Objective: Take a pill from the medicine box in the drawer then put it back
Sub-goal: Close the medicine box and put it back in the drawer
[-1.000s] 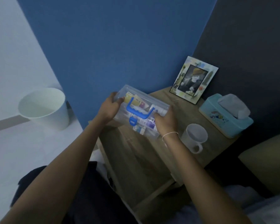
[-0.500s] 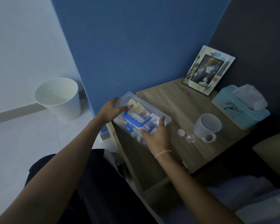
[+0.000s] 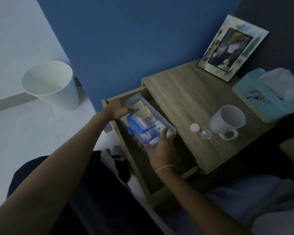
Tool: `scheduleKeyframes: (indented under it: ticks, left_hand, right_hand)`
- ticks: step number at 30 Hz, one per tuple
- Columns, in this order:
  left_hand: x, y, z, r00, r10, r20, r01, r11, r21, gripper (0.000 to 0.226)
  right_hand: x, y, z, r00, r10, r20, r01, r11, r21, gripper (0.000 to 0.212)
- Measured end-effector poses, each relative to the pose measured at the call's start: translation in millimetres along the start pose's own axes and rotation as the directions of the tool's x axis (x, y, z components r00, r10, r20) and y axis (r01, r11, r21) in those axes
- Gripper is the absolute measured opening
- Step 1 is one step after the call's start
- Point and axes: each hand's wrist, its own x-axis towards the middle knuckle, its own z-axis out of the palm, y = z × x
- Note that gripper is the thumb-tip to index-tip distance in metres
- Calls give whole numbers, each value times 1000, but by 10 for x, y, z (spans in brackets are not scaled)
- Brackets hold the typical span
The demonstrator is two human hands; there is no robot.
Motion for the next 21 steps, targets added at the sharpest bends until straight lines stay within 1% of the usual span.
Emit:
scheduleKeyframes:
  ticks: [3,5,7,10,12,17,19,21]
  left_hand:
    - [104,-83,131,994,-42,99,28,990,139,65]
    - [164,-141,202,984,-62,170,33,985,168,69]
    - [202,-178,245,977,-63,203,28,985,172,77]
    - [278,-216,268,975,-69,213,30,983,180,84]
    - [312,-228,287,973,-82,215,40,980,195,88]
    - [357,-289,362,973,-104,205,54,970,238,100]
    - [340,-291,375,974,-105,199,42,953,299,105]
    - [260,-297,418,980,-32,196,-58,898,435,106]
  right_hand:
    - [60,118,106,1000,14,2,-14,996,-85,93]
    - [122,181,168,999,30,41,-26,994,-110,93]
    - [182,222,214,995,50,86,-42,995,-87,93]
    - [237,268,287,989,69,132,-66,997,-24,94]
    - [235,287,344,988,71,134,-70,997,-7,94]
    - [211,337,460,985,96,142,-85,993,-84,94]
    - [191,370,481,982,98,162,-87,993,-76,95]
    - [185,395,489,987,72,146,-55,992,-116,95]
